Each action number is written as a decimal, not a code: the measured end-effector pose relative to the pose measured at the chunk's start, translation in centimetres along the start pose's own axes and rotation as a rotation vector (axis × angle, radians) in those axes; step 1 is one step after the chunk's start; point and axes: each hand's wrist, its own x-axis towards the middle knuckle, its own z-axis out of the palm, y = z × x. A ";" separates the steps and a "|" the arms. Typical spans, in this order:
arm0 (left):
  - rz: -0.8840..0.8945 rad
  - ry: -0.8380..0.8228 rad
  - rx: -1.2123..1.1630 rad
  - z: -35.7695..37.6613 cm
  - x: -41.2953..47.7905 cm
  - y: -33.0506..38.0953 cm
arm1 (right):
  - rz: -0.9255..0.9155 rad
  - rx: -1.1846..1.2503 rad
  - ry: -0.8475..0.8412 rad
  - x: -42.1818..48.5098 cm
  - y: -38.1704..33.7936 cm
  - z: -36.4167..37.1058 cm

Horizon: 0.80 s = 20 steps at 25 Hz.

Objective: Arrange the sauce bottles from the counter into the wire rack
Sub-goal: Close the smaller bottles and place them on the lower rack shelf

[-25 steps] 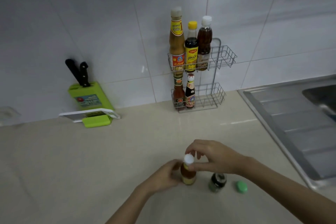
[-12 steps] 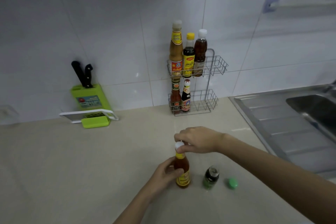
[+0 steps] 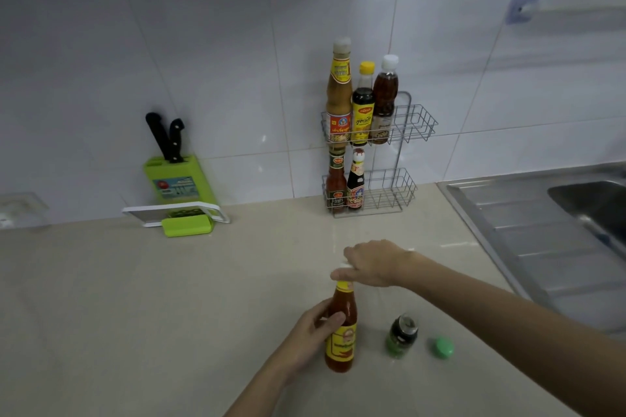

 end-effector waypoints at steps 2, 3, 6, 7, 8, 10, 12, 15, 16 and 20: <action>-0.012 -0.022 -0.048 -1.2 0.1 0.7 | -0.145 0.076 0.064 -0.1 0.7 -0.8; -0.005 -0.047 -0.063 -1.7 0.2 1.4 | -0.186 0.068 0.096 -0.2 1.1 -1.3; 0.032 -0.108 -0.001 -1.6 0.6 2.2 | -0.211 -0.035 0.163 -0.1 1.8 -1.9; 0.044 -0.086 0.038 -1.1 0.7 1.8 | -0.191 -0.080 0.165 -0.1 1.8 -1.5; 0.051 -0.036 0.076 -0.5 0.9 1.2 | -0.150 -0.117 0.138 0.0 1.6 -1.0; 0.046 0.082 0.150 0.8 1.2 0.0 | -0.020 -0.185 -0.006 0.3 1.0 -0.2; 0.030 0.109 0.157 1.3 1.3 -0.3 | 0.077 -0.205 -0.134 1.0 0.6 -0.5; 0.054 0.005 0.048 -0.4 1.7 1.8 | -0.045 -0.053 0.036 1.4 1.6 -2.4; 0.072 -0.048 0.018 -1.0 1.9 2.5 | -0.123 -0.050 0.120 1.3 1.9 -3.0; 0.076 -0.074 0.069 -0.5 2.5 2.9 | -0.189 -0.280 0.245 0.8 2.4 -1.9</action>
